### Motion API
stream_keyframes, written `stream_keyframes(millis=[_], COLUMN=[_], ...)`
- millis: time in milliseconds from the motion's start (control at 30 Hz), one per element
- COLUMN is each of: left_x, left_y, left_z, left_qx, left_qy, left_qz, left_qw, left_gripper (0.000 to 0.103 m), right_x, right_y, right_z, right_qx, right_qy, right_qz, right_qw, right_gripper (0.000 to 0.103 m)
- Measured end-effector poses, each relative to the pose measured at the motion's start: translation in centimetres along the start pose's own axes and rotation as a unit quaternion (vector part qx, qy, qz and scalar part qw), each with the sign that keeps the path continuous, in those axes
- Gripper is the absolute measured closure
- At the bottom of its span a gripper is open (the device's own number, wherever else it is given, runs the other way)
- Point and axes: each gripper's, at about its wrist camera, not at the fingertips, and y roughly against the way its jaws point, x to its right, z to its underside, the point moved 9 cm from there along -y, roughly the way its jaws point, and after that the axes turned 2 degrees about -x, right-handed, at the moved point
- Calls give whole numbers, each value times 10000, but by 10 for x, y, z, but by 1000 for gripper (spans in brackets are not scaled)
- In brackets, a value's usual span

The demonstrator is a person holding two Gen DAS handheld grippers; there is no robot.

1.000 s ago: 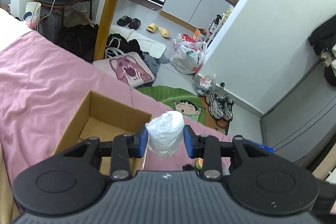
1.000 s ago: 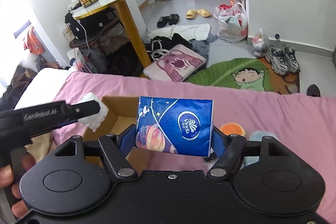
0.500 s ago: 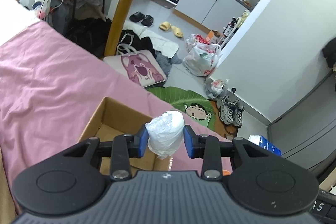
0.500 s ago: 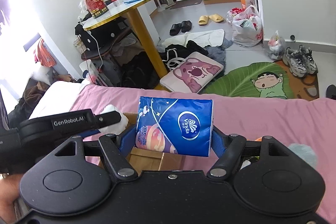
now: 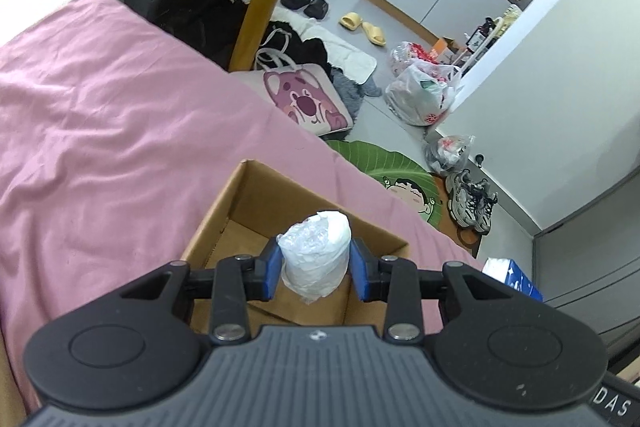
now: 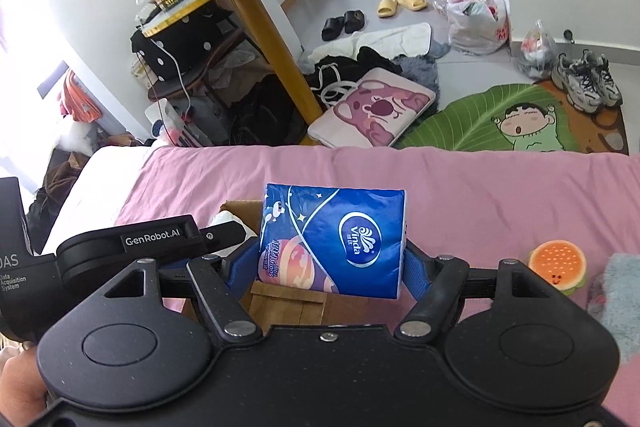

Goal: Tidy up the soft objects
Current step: 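Carry both items to the box and open left gripper over it, then lower blue tissue pack into the box and open right gripper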

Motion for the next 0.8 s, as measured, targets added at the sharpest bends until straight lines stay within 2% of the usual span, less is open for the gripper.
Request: stream_keyframes(millis=[400,667,800], left_x=[-20,-24,-25], left_y=[-7,-2,1], left_z=[-11,-12,-13], left_qx=[41,35,67], left_qy=[418,482,507], left_qz=[-67,-89,-90], left_qw=[9991,9988,9986], left_gripper=[66,64,63], right_x=[-17,-27,-29], right_y=[-33,-47,-48], right_z=[-2,-3,-8], right_qx=[-241,-375,-295], right_qy=[76,219,198], right_qz=[-50,-36,-96], right_qw=[9997,9990,9993], right_gripper=[33,31,30])
